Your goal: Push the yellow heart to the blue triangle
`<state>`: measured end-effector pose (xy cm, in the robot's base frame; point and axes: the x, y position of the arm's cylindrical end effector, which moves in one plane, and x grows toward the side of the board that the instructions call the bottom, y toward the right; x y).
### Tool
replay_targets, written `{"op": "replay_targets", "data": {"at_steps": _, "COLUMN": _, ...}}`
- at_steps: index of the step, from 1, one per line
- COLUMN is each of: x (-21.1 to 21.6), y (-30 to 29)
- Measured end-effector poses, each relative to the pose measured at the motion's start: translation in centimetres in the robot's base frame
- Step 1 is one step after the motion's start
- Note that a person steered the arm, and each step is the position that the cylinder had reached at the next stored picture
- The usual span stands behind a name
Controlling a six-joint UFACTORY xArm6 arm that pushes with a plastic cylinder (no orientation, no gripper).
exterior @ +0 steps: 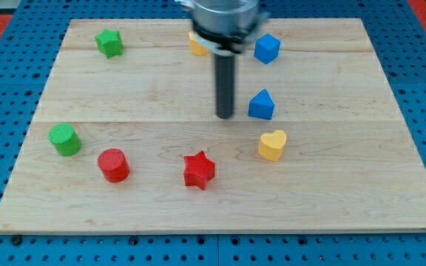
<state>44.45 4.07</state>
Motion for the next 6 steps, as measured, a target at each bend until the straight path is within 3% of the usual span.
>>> {"op": "replay_targets", "data": {"at_steps": 1, "x": 0.4, "y": 9.7}}
{"op": "replay_targets", "data": {"at_steps": 2, "x": 3.2, "y": 15.2}}
{"op": "replay_targets", "data": {"at_steps": 3, "x": 8.8, "y": 7.8}}
{"op": "replay_targets", "data": {"at_steps": 4, "x": 6.0, "y": 1.0}}
{"op": "replay_targets", "data": {"at_steps": 5, "x": 4.9, "y": -0.9}}
{"op": "replay_targets", "data": {"at_steps": 6, "x": 6.1, "y": 3.0}}
